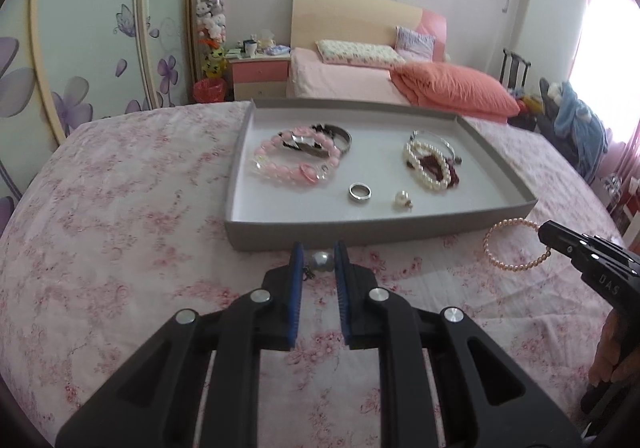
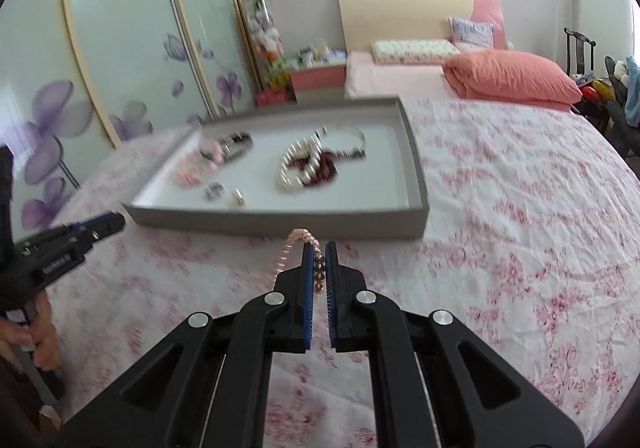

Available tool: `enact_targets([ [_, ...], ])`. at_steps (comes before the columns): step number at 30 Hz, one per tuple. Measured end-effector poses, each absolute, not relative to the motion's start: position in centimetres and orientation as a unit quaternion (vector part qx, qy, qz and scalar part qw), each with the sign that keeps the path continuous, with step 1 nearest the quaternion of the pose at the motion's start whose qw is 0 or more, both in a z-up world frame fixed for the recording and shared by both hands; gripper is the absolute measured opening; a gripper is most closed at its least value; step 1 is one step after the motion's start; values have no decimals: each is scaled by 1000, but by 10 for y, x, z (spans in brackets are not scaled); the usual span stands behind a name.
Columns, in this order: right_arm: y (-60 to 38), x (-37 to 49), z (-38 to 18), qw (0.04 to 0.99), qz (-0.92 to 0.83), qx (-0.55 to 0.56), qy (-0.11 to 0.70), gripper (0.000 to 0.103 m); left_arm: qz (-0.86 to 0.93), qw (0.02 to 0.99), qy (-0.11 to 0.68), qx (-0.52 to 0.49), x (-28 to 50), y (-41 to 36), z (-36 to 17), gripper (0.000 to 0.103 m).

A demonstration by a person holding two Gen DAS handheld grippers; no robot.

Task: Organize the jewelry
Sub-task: 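Lift and carry the bracelet and earring with both tools over the tray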

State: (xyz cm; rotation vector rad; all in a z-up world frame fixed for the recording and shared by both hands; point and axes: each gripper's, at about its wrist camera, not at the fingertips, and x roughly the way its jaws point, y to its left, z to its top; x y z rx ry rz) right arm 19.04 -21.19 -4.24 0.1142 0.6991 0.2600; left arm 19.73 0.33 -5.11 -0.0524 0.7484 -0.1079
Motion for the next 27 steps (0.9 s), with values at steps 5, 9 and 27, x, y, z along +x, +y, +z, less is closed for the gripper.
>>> enact_targets([
  [5, -207, 184, -26, 937, 144, 68, 312, 7, -54, 936, 347, -35, 189, 6, -42, 16],
  [9, -202, 180, -15, 940, 153, 77, 295, 7, -54, 941, 334, -31, 182, 3, -37, 16],
  [27, -187, 169, 24, 970, 122, 56, 201, 7, -54, 961, 270, -3, 173, -17, -2, 16],
])
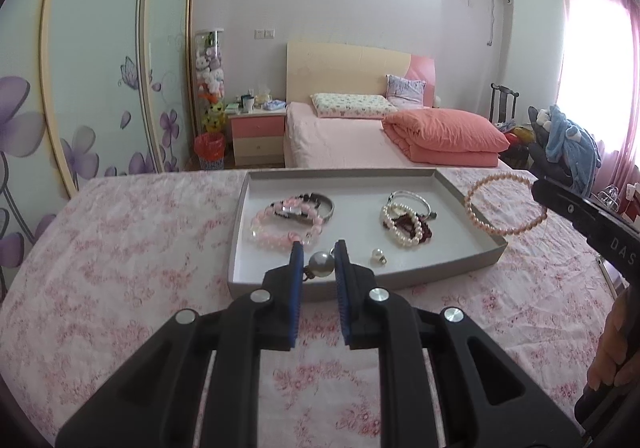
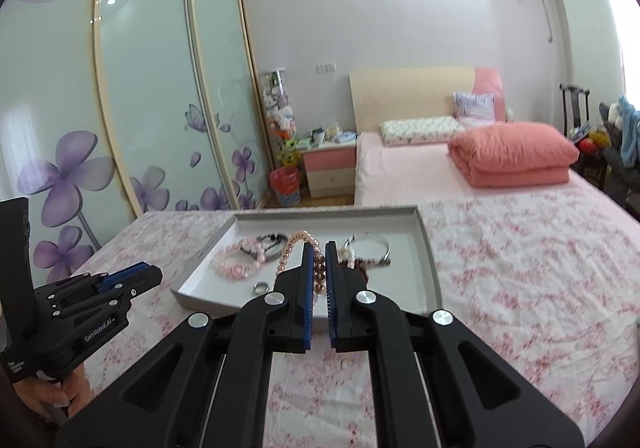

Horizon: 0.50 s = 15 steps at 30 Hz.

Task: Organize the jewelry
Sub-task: 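Lift and carry the bracelet and earring with both tools over the tray, then open both tools to drop the bracelet and earring into the tray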

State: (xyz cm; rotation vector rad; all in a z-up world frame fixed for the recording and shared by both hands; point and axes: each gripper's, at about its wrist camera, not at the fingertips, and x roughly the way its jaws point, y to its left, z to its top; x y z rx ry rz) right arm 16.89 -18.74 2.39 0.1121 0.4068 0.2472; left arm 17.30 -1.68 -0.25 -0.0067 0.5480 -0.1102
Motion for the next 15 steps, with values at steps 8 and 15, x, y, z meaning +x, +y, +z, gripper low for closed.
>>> enact_targets([
  [8, -178, 173, 38, 979, 112, 38, 169, 7, -54, 965, 258, 7, 187, -25, 6, 16],
  [15, -177, 181, 50, 983, 104, 38, 144, 7, -56, 969, 242, 12, 200, -29, 17, 16],
])
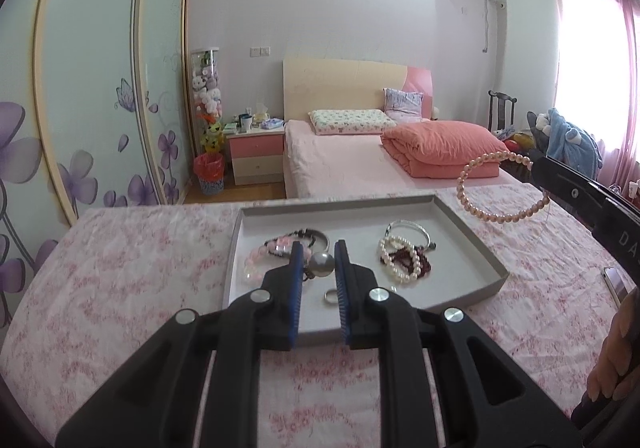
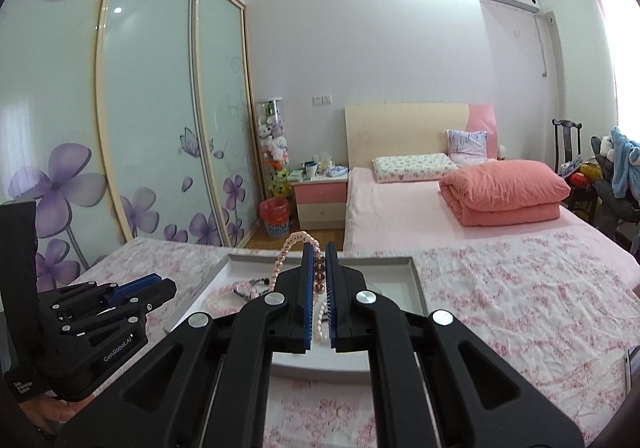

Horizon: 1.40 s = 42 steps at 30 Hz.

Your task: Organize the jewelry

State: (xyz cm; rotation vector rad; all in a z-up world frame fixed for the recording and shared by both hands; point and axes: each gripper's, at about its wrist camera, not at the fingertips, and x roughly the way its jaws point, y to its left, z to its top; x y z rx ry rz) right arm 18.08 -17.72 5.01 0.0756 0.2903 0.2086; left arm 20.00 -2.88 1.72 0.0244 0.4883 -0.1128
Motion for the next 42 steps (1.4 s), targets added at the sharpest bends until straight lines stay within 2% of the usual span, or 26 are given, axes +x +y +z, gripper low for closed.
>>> enact_targets([
  [15, -171, 244, 38, 980, 90, 52, 168, 7, -60, 966, 250, 11, 261, -34, 7, 16],
  [26, -165, 283, 7, 965, 103, 70, 230, 7, -66, 959, 277, 10, 295, -40, -20, 17],
  [30, -166, 289, -3, 959, 105, 79, 253, 8, -60, 958, 281, 2, 299, -37, -25, 31],
  [36, -176, 288, -7, 957, 93, 98, 257, 9, -43, 959, 280, -23, 298, -14, -19, 35],
  [38, -179, 286, -6, 957, 90, 103, 257, 12, -32, 959, 279, -35, 295, -4, -17, 39],
  [40, -183, 283, -4, 957, 85, 106, 255, 25, -25, 959, 280, -40, 292, 3, -15, 40],
  [42, -183, 279, -2, 958, 84, 105, 252, 28, -20, 959, 281, -41, 286, 8, -15, 40],
])
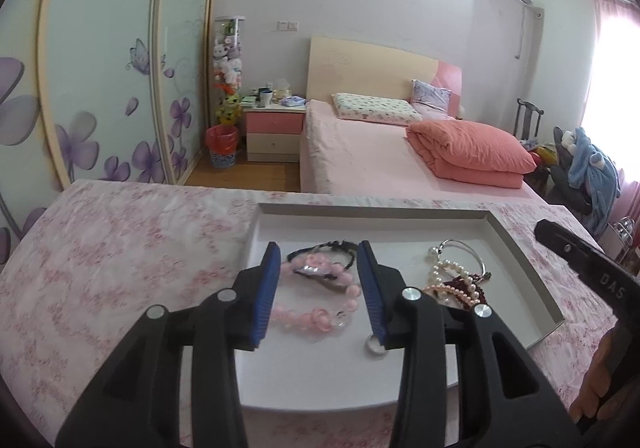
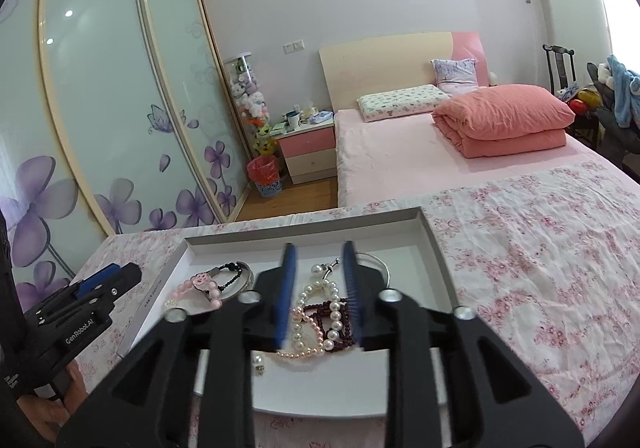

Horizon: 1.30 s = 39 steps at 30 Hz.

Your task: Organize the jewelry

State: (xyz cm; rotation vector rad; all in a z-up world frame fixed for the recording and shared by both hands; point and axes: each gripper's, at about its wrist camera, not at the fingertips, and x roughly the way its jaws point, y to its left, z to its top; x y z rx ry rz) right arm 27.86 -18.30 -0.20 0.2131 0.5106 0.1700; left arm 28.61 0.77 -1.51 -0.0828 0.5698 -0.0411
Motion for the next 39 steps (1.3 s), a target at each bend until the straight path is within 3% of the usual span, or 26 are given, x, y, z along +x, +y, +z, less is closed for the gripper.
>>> enact_targets([
  [23, -169, 199, 4, 961, 104, 59, 249, 53, -21, 964, 261, -38, 179, 23, -9, 58],
  [27, -164, 186, 3, 962, 103, 51, 247, 65, -23, 964, 260, -48, 169, 24, -9, 66],
  [29, -161, 180, 3, 963, 98, 44, 247, 76, -22, 965, 257, -52, 163, 25, -9, 70],
  [31, -161, 174, 4, 964, 95, 44, 244, 94, -25, 966, 252, -53, 156, 24, -8, 77],
  [34, -162, 163, 5, 967, 87, 41, 237, 101, -21, 970, 238, -48, 143, 23, -5, 89],
  [39, -166, 148, 4, 968, 78, 48, 235, 101, -15, 973, 225, -42, 122, 20, -3, 96],
])
